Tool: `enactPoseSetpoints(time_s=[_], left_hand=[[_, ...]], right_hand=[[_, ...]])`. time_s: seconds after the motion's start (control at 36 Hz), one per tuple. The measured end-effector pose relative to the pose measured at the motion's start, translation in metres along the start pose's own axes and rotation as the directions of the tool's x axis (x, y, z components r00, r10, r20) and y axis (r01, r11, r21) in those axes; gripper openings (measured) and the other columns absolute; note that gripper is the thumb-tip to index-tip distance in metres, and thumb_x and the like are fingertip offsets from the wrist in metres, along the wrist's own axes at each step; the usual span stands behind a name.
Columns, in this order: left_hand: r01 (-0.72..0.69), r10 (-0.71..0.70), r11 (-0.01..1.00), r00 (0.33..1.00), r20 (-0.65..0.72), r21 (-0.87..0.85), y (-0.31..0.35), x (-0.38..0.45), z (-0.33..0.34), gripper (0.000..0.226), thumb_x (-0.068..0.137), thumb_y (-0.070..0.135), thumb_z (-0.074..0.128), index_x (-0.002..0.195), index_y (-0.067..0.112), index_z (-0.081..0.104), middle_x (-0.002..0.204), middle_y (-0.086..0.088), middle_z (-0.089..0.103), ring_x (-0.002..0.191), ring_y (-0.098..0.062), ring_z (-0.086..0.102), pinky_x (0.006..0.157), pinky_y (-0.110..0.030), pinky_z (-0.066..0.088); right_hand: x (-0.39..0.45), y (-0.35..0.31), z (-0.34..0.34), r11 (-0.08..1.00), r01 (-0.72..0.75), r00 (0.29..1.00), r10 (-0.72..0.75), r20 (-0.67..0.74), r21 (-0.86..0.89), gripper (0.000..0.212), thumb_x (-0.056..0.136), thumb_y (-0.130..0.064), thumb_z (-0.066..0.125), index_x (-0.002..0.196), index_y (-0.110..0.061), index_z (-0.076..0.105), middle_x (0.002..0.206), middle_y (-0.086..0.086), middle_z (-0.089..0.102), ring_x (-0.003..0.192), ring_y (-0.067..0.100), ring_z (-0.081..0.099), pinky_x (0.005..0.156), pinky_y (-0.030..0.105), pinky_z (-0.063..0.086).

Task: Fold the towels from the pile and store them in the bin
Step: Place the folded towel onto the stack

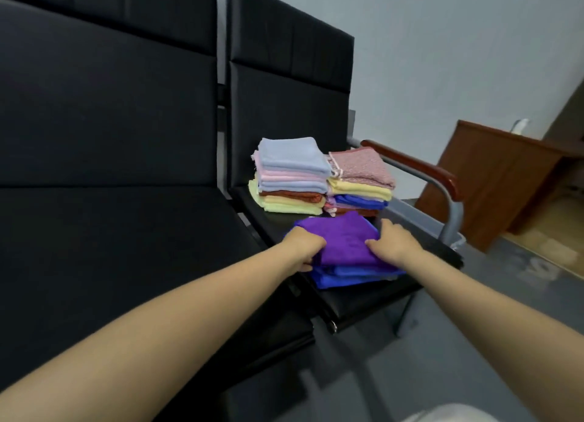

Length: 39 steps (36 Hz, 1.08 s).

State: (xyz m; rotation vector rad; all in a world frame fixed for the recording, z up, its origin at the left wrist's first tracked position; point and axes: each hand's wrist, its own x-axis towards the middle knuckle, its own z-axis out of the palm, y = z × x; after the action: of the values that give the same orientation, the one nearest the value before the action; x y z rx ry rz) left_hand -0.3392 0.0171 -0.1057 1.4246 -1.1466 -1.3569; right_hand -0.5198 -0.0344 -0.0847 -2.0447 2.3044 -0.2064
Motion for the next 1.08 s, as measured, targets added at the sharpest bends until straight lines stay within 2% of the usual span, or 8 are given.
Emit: enactPoseSetpoints(time_s=[0.08,0.17,0.31,0.42,0.69,0.78,0.94,1.08], left_hand=[[-0.011,0.014,0.998,0.999,-0.041,0.066,-0.008,0.004,-0.021,0.012,0.095,0.016,0.053,0.105,0.02,0.047,0.079,-0.001,0.046,0.062,-0.012,0.046,0.067,-0.03,0.047],[-0.032,0.042,0.996,0.991,-0.124,0.087,-0.011,0.005,-0.062,0.046,0.096,0.018,0.052,0.14,0.014,0.04,0.087,-0.001,0.051,0.065,-0.012,0.049,0.062,-0.026,0.048],[-0.086,0.145,0.977,0.941,-0.307,0.195,-0.015,-0.033,-0.155,0.038,0.099,0.018,0.048,0.137,0.014,0.046,0.105,-0.003,0.055,0.079,-0.014,0.056,0.07,-0.028,0.052],[-0.123,0.227,0.962,0.854,-0.468,0.243,-0.027,-0.074,-0.23,0.033,0.098,0.017,0.048,0.131,0.018,0.052,0.114,-0.003,0.057,0.083,-0.014,0.059,0.066,-0.024,0.051],[-0.011,0.276,0.95,0.494,-0.824,0.312,-0.059,-0.218,-0.405,0.031,0.091,0.01,0.046,0.118,0.016,0.058,0.09,0.001,0.063,0.067,-0.016,0.059,0.072,-0.034,0.053],[0.136,0.307,0.912,0.398,-0.865,0.386,-0.075,-0.265,-0.441,0.03,0.09,0.013,0.046,0.116,0.02,0.059,0.092,0.001,0.065,0.084,-0.021,0.063,0.084,-0.037,0.053],[0.28,0.405,0.853,0.18,-0.897,0.441,-0.104,-0.348,-0.496,0.033,0.088,0.007,0.044,0.114,0.016,0.063,0.099,-0.003,0.063,0.084,-0.024,0.058,0.071,-0.029,0.039],[0.415,0.354,0.84,0.067,-0.933,0.349,-0.131,-0.393,-0.534,0.035,0.089,0.021,0.046,0.12,0.014,0.061,0.115,-0.013,0.062,0.102,-0.033,0.058,0.084,-0.043,0.05]], right_hand=[[-0.014,-0.016,0.005,0.989,0.144,0.955,-0.129,-0.268,0.037,0.049,0.094,-0.032,0.054,0.137,-0.008,0.047,0.133,0.018,0.052,0.125,0.037,0.046,0.1,0.044,0.042],[-0.027,-0.048,0.008,0.93,0.349,0.885,-0.287,-0.367,0.114,0.039,0.094,-0.026,0.053,0.13,-0.011,0.055,0.123,0.012,0.057,0.12,0.031,0.049,0.095,0.042,0.044],[-0.063,-0.139,0.024,0.768,0.441,0.897,-0.363,-0.251,0.464,0.013,0.094,-0.025,0.055,0.105,-0.022,0.061,0.081,-0.011,0.058,0.087,0.015,0.057,0.074,0.03,0.042],[-0.094,-0.218,0.053,0.615,0.383,0.888,-0.451,-0.09,0.689,0.013,0.092,-0.026,0.052,0.082,-0.026,0.059,0.073,-0.004,0.066,0.07,0.016,0.064,0.064,0.031,0.051],[-0.207,-0.414,0.102,0.4,0.16,0.688,-0.701,0.189,0.902,0.024,0.101,-0.02,0.044,0.087,-0.016,0.064,0.068,-0.001,0.062,0.053,0.01,0.054,0.043,0.02,0.038],[-0.242,-0.46,0.111,0.364,0.199,0.623,-0.764,0.169,0.91,0.023,0.098,-0.018,0.044,0.085,-0.017,0.063,0.068,-0.002,0.062,0.053,0.01,0.053,0.044,0.021,0.038],[-0.305,-0.538,0.111,0.272,0.288,0.528,-0.845,0.085,0.918,0.02,0.094,-0.018,0.049,0.081,-0.013,0.063,0.065,-0.001,0.059,0.058,0.014,0.052,0.051,0.025,0.041],[-0.339,-0.589,0.101,0.188,0.41,0.455,-0.89,-0.021,0.893,0.035,0.09,-0.016,0.049,0.058,-0.013,0.037,0.063,0.002,0.042,0.064,0.018,0.038,0.061,0.03,0.029]])
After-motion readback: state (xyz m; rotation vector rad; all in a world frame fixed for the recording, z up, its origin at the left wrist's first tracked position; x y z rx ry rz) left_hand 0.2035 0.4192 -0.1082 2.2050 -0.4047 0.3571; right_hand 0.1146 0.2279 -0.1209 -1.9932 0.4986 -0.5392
